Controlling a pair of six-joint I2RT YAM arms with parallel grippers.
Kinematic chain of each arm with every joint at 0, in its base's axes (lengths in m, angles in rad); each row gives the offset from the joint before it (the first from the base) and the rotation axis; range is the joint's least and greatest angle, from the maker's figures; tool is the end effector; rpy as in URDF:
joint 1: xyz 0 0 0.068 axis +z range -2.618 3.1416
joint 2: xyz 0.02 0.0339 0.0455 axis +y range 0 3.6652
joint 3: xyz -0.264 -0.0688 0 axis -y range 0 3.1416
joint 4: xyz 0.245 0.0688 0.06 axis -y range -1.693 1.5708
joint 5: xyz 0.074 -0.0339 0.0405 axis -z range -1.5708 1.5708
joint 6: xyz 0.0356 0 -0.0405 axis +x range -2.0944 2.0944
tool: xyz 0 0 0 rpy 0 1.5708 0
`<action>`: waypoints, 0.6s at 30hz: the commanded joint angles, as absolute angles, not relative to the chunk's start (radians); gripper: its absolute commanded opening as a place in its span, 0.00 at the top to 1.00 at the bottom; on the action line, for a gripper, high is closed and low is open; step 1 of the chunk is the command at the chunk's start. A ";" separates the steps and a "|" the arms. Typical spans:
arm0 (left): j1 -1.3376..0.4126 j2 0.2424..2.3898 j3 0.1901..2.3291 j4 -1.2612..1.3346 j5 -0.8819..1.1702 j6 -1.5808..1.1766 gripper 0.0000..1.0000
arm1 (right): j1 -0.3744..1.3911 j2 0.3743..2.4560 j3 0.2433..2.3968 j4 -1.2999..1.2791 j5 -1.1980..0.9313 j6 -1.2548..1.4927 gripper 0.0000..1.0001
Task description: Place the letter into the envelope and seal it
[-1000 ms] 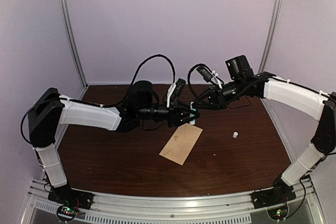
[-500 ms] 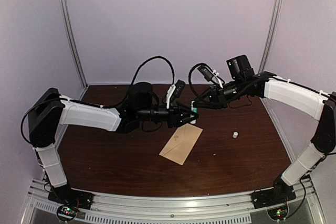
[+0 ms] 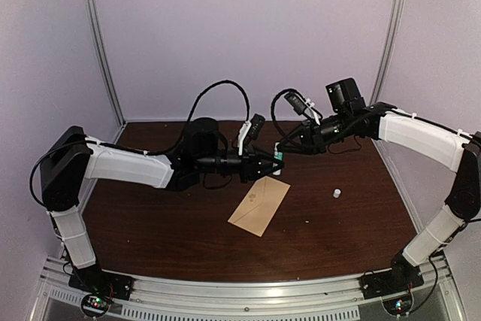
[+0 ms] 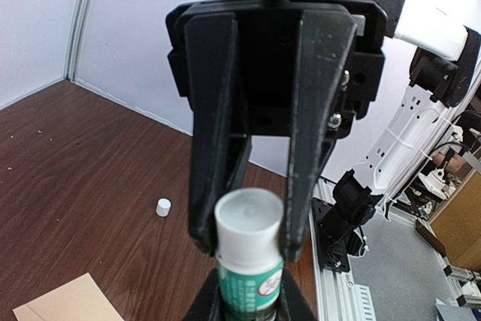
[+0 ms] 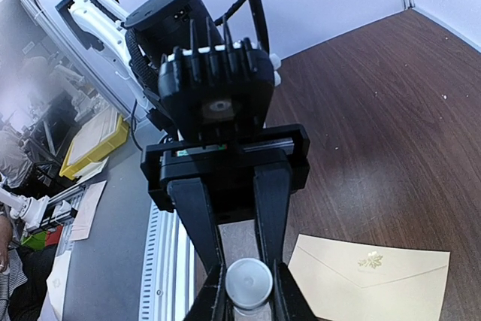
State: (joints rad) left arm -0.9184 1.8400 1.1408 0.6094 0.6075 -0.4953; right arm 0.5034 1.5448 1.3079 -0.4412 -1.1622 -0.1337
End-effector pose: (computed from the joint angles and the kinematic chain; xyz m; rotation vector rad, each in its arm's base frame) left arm 0.2383 -0.3454 0.2470 0.8958 1.6771 -1.5207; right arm 0.2768 0.1898 0.3229 -1.2469 1.7353 1.4952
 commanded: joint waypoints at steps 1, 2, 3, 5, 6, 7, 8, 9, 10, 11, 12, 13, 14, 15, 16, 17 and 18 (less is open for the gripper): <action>-0.913 1.826 1.140 0.629 0.598 -0.495 0.86 | 0.494 1.514 1.302 -0.416 -1.162 -0.125 0.94; -0.913 1.827 1.140 0.628 0.598 -0.495 0.89 | 0.493 1.513 1.301 -0.416 -1.161 -0.127 0.94; -0.912 1.826 1.138 0.626 0.598 -0.497 0.92 | 0.491 1.511 1.299 -0.415 -1.160 -0.127 0.93; -0.910 1.826 1.137 0.616 0.599 -0.496 0.95 | 0.484 1.506 1.298 -0.413 -1.159 -0.125 0.92; -0.908 1.826 1.137 0.608 0.600 -0.496 0.97 | 0.481 1.504 1.298 -0.412 -1.157 -0.123 0.92; -0.907 1.825 1.136 0.602 0.600 -0.494 0.98 | 0.478 1.501 1.297 -0.411 -1.155 -0.122 0.92; -0.905 1.824 1.133 0.599 0.600 -0.493 0.99 | 0.475 1.500 1.294 -0.409 -1.155 -0.119 0.92; -0.905 1.821 1.131 0.597 0.601 -0.491 1.00 | 0.474 1.498 1.292 -0.405 -1.154 -0.116 0.92; -0.905 1.818 1.129 0.595 0.602 -0.486 1.00 | 0.473 1.499 1.289 -0.402 -1.153 -0.114 0.91; -0.904 1.815 1.129 0.591 0.601 -0.482 1.00 | 0.472 1.499 1.289 -0.403 -1.151 -0.113 0.88; -0.904 1.813 1.129 0.583 0.601 -0.475 1.00 | 0.471 1.501 1.291 -0.410 -1.148 -0.114 0.81; -0.904 1.810 1.131 0.572 0.602 -0.469 1.00 | 0.463 1.503 1.296 -0.423 -1.146 -0.117 0.72; -0.904 1.808 1.134 0.554 0.601 -0.463 1.00 | 0.453 1.503 1.307 -0.447 -1.142 -0.128 0.66; -0.904 1.805 1.138 0.531 0.604 -0.452 1.00 | 0.438 1.502 1.325 -0.487 -1.134 -0.151 0.62; -0.903 1.801 1.146 0.497 0.609 -0.438 1.00 | 0.419 1.500 1.345 -0.532 -1.124 -0.185 0.60; -0.903 1.796 1.151 0.458 0.614 -0.419 1.00 | 0.395 1.494 1.364 -0.577 -1.096 -0.222 0.59; -0.903 1.788 1.155 0.414 0.616 -0.398 1.00 | 0.367 1.486 1.375 -0.613 -1.068 -0.261 0.58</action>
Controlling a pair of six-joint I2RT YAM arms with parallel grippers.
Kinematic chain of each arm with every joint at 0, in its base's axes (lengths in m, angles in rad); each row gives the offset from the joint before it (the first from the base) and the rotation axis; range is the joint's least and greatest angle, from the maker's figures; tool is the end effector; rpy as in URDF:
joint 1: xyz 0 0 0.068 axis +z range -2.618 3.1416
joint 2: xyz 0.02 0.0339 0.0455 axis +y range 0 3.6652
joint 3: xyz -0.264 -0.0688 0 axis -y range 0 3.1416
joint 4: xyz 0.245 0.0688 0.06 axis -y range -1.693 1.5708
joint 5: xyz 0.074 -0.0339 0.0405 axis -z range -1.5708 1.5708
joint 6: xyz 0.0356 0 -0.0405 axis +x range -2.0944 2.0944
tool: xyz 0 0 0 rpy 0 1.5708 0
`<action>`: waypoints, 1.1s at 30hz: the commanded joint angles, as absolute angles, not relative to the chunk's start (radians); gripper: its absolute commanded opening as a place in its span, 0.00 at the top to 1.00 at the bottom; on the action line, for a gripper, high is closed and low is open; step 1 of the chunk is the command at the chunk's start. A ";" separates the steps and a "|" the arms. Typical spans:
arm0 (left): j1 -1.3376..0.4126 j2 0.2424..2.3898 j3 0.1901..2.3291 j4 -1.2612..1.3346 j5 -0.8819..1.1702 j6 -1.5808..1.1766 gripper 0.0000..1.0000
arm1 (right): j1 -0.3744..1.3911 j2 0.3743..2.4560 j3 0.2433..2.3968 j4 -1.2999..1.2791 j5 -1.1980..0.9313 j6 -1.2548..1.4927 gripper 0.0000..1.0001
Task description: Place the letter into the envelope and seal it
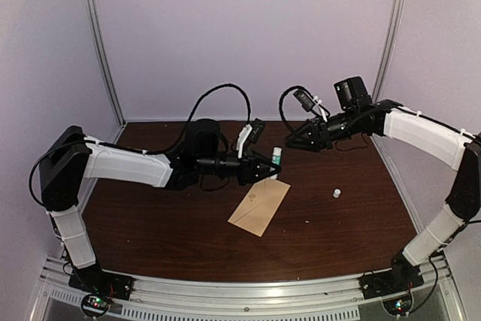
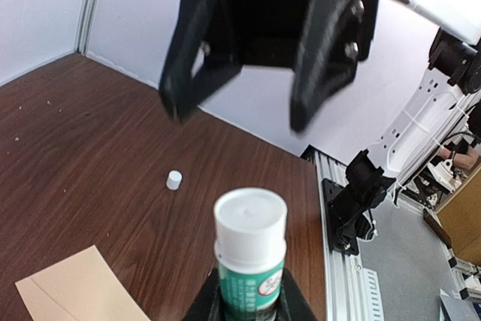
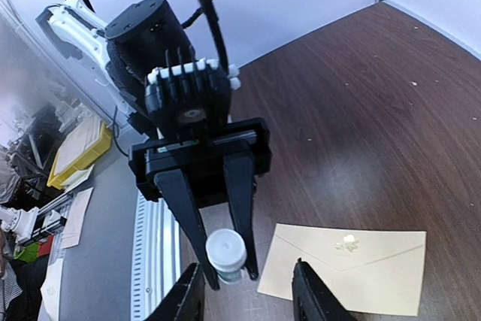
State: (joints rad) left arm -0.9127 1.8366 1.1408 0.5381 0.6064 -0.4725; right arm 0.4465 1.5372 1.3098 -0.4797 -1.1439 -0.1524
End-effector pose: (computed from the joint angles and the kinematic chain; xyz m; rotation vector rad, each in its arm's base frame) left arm 0.2395 -0.3430 0.2410 0.9085 1.7406 -1.4906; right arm 0.2844 0.1721 0.3229 -1.1868 1.7807 1.4449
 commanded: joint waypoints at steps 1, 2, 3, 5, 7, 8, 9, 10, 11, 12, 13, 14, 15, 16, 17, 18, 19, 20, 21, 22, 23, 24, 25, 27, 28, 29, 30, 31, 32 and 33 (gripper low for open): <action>-0.903 1.780 1.159 0.366 0.617 -0.376 1.00 | 0.331 1.477 1.387 -0.646 -1.031 -0.291 0.57; -0.902 1.771 1.162 0.320 0.618 -0.353 1.00 | 0.314 1.471 1.396 -0.687 -0.985 -0.327 0.57; -0.901 1.763 1.164 0.271 0.619 -0.334 1.00 | 0.281 1.467 1.403 -0.725 -0.944 -0.361 0.56; -0.896 1.750 1.169 0.181 0.629 -0.300 1.00 | 0.235 1.468 1.400 -0.797 -0.871 -0.414 0.55; -0.888 1.742 1.185 0.083 0.626 -0.278 1.00 | 0.198 1.468 1.373 -0.829 -0.797 -0.448 0.55; -0.884 1.741 1.201 0.024 0.620 -0.263 1.00 | 0.184 1.468 1.356 -0.837 -0.759 -0.463 0.55; -0.882 1.740 1.220 -0.070 0.600 -0.240 1.00 | 0.173 1.468 1.335 -0.838 -0.716 -0.470 0.55; -0.882 1.737 1.250 -0.127 0.575 -0.224 1.00 | 0.164 1.471 1.315 -0.832 -0.673 -0.475 0.55; -0.882 1.737 1.268 -0.186 0.553 -0.211 1.00 | 0.158 1.474 1.299 -0.826 -0.629 -0.478 0.55; -0.881 1.741 1.305 -0.243 0.537 -0.191 1.00 | 0.155 1.480 1.288 -0.825 -0.576 -0.483 0.55; -0.881 1.748 1.339 -0.302 0.524 -0.167 1.00 | 0.150 1.485 1.281 -0.824 -0.546 -0.488 0.55; -0.882 1.756 1.372 -0.362 0.508 -0.146 1.00 | 0.148 1.490 1.278 -0.823 -0.519 -0.493 0.55; -0.882 1.768 1.400 -0.412 0.492 -0.120 1.00 | 0.147 1.496 1.279 -0.820 -0.487 -0.497 0.55; -0.882 1.777 1.419 -0.455 0.472 -0.098 1.00 | 0.147 1.502 1.281 -0.818 -0.454 -0.501 0.55; -0.882 1.781 1.424 -0.478 0.446 -0.079 1.00 | 0.148 1.508 1.280 -0.814 -0.417 -0.503 0.54; -0.882 1.782 1.416 -0.482 0.420 -0.066 1.00 | 0.148 1.514 1.277 -0.807 -0.381 -0.500 0.52; -0.881 1.779 1.401 -0.476 0.401 -0.057 1.00 | 0.147 1.523 1.278 -0.805 -0.354 -0.499 0.51; -0.881 1.772 1.383 -0.463 0.394 -0.053 1.00 | 0.147 1.535 1.281 -0.816 -0.335 -0.503 0.50; -0.881 1.766 1.364 -0.449 0.396 -0.052 1.00 | 0.148 1.545 1.279 -0.823 -0.319 -0.507 0.48; -0.881 1.760 1.350 -0.440 0.405 -0.053 1.00 | 0.147 1.556 1.276 -0.830 -0.306 -0.511 0.46; -0.881 1.755 1.339 -0.432 0.415 -0.056 1.00 | 0.147 1.567 1.272 -0.841 -0.299 -0.514 0.45; -0.880 1.750 1.331 -0.428 0.422 -0.057 1.00 | 0.147 1.581 1.271 -0.850 -0.294 -0.517 0.44; -0.880 1.746 1.324 -0.424 0.421 -0.058 1.00 | 0.147 1.594 1.267 -0.857 -0.291 -0.518 0.44; -0.881 1.744 1.314 -0.417 0.416 -0.058 1.00 | 0.148 1.620 1.260 -0.866 -0.281 -0.516 0.45; -0.881 1.746 1.313 -0.418 0.418 -0.060 1.00 | 0.149 1.632 1.258 -0.873 -0.280 -0.519 0.47; -0.881 1.749 1.313 -0.417 0.421 -0.063 1.00 | 0.151 1.649 1.259 -0.885 -0.279 -0.521 0.49; -0.880 1.750 1.313 -0.417 0.422 -0.065 1.00 | 0.153 1.662 1.259 -0.894 -0.277 -0.521 0.50; -0.880 1.751 1.313 -0.418 0.427 -0.067 1.00 | 0.156 1.672 1.256 -0.901 -0.277 -0.524 0.51; -0.880 1.752 1.313 -0.417 0.430 -0.069 1.00 | 0.160 1.681 1.253 -0.909 -0.278 -0.532 0.51; -0.880 1.752 1.313 -0.415 0.429 -0.070 1.00 | 0.169 1.685 1.245 -0.912 -0.273 -0.543 0.51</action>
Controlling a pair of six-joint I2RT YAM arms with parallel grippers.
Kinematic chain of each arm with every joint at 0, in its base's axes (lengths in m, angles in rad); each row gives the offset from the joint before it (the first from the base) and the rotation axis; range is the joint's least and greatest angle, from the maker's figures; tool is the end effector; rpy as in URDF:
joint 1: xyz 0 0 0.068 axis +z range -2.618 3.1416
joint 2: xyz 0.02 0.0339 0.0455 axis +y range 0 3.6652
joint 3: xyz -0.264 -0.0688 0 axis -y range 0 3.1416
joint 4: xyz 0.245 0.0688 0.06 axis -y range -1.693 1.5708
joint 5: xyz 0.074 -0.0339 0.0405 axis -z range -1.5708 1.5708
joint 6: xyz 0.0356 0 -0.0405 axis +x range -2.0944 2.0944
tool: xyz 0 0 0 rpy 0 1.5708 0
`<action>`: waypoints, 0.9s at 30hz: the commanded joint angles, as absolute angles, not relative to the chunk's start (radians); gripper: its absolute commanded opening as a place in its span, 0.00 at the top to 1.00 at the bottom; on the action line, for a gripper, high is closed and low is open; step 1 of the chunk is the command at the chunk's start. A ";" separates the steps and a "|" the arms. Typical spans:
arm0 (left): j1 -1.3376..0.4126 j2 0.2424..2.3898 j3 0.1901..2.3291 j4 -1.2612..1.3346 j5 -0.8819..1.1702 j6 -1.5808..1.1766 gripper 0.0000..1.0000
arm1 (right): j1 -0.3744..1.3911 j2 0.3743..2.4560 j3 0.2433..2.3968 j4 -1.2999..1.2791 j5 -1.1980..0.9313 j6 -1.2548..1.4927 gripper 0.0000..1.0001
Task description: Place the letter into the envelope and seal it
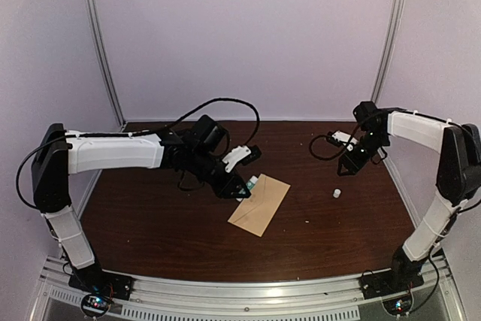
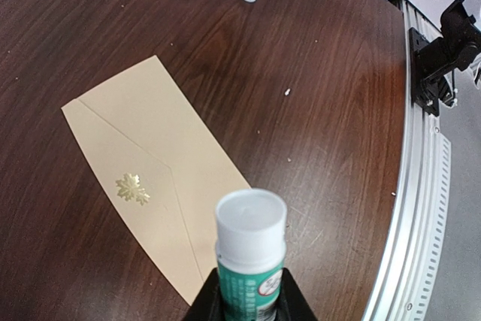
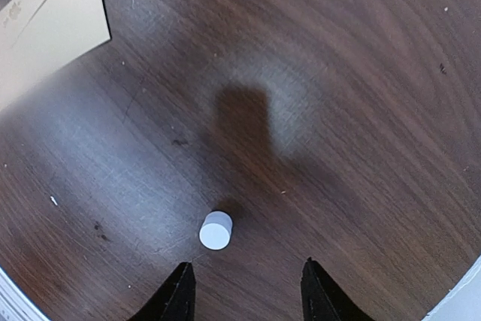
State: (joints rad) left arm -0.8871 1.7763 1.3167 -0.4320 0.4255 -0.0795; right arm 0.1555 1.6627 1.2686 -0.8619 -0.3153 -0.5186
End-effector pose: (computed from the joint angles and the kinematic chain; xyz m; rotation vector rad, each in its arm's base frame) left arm 0.2330 -0.3092 0.2342 1.1958 2.2970 -0.9178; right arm 0.3212 0.0615 0.2352 -0.9770 2.5778 0.3519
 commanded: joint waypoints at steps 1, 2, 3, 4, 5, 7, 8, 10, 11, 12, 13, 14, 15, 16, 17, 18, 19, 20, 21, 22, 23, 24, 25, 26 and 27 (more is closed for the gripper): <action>-0.879 1.751 1.312 -0.412 0.425 -0.072 1.00 | 0.178 1.687 1.236 -0.913 -0.262 -0.554 0.49; -0.877 1.752 1.312 -0.408 0.424 -0.075 1.00 | 0.187 1.687 1.222 -0.906 -0.247 -0.565 0.48; -0.874 1.754 1.310 -0.405 0.428 -0.078 1.00 | 0.195 1.688 1.210 -0.894 -0.232 -0.569 0.47; -0.870 1.755 1.309 -0.401 0.436 -0.083 1.00 | 0.201 1.690 1.196 -0.886 -0.220 -0.570 0.47; -0.864 1.758 1.309 -0.396 0.443 -0.090 1.00 | 0.207 1.695 1.189 -0.882 -0.212 -0.571 0.47; -0.854 1.762 1.308 -0.389 0.458 -0.100 1.00 | 0.217 1.707 1.178 -0.874 -0.195 -0.571 0.48; -0.851 1.764 1.308 -0.388 0.463 -0.104 1.00 | 0.223 1.712 1.170 -0.869 -0.190 -0.573 0.49; -0.845 1.765 1.307 -0.385 0.464 -0.107 1.00 | 0.229 1.722 1.155 -0.853 -0.183 -0.573 0.51; -0.845 1.766 1.307 -0.385 0.464 -0.108 1.00 | 0.232 1.728 1.151 -0.848 -0.182 -0.570 0.52; -0.844 1.765 1.307 -0.383 0.464 -0.109 1.00 | 0.234 1.736 1.150 -0.844 -0.185 -0.568 0.53; -0.842 1.767 1.307 -0.382 0.465 -0.110 1.00 | 0.235 1.741 1.150 -0.841 -0.187 -0.566 0.54; -0.841 1.768 1.307 -0.382 0.466 -0.110 1.00 | 0.236 1.746 1.150 -0.839 -0.193 -0.563 0.55; -0.839 1.770 1.307 -0.382 0.466 -0.112 1.00 | 0.237 1.750 1.152 -0.834 -0.198 -0.561 0.55; -0.838 1.772 1.307 -0.382 0.469 -0.112 1.00 | 0.240 1.753 1.152 -0.830 -0.202 -0.559 0.56; -0.838 1.773 1.307 -0.381 0.470 -0.112 1.00 | 0.242 1.758 1.153 -0.827 -0.205 -0.558 0.57; -0.836 1.774 1.308 -0.381 0.472 -0.113 1.00 | 0.246 1.761 1.155 -0.826 -0.205 -0.558 0.57; -0.836 1.775 1.308 -0.382 0.475 -0.113 1.00 | 0.247 1.766 1.157 -0.823 -0.205 -0.557 0.59; -0.835 1.776 1.308 -0.381 0.476 -0.113 1.00 | 0.248 1.770 1.159 -0.819 -0.205 -0.556 0.59; -0.835 1.776 1.308 -0.380 0.479 -0.116 1.00 | 0.250 1.773 1.160 -0.816 -0.206 -0.554 0.60; -0.834 1.776 1.308 -0.380 0.479 -0.116 1.00 | 0.251 1.778 1.162 -0.815 -0.207 -0.554 0.61; -0.834 1.777 1.308 -0.380 0.481 -0.117 1.00 | 0.253 1.782 1.165 -0.813 -0.208 -0.552 0.62; -0.834 1.779 1.308 -0.379 0.481 -0.118 1.00 | 0.255 1.786 1.167 -0.814 -0.209 -0.551 0.63; -0.832 1.779 1.308 -0.378 0.481 -0.118 1.00 | 0.256 1.791 1.169 -0.815 -0.209 -0.550 0.65; -0.833 1.781 1.308 -0.380 0.482 -0.118 1.00 | 0.258 1.794 1.170 -0.814 -0.209 -0.549 0.66; -0.833 1.781 1.308 -0.380 0.482 -0.118 1.00 | 0.258 1.798 1.171 -0.814 -0.209 -0.549 0.67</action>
